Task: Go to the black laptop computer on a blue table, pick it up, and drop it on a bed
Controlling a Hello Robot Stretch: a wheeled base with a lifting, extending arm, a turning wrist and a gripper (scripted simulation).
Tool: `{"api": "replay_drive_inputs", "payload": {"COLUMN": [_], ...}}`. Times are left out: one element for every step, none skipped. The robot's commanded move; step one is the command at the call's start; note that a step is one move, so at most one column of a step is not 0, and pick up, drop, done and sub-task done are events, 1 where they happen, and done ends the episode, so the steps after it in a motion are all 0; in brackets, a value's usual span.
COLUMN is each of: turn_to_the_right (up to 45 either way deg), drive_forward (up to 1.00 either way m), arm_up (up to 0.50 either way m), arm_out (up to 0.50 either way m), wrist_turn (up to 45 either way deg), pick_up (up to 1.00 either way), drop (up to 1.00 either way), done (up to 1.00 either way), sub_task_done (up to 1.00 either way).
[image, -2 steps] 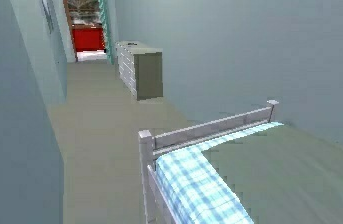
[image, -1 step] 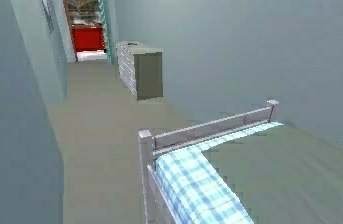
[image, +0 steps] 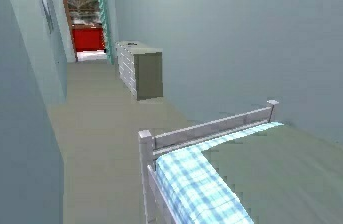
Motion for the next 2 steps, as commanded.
{"api": "replay_drive_inputs", "payload": {"turn_to_the_right": [0.0, 0.0], "drive_forward": [0.00, 0.00], "arm_up": [0.00, 0.00], "arm_out": [-0.08, 0.00], "wrist_turn": [0.0, 0.0], "pick_up": [0.00, 0.00], "drop": [0.00, 0.00], "done": [0.00, 1.00], "sub_task_done": [0.00, 0.00]}}
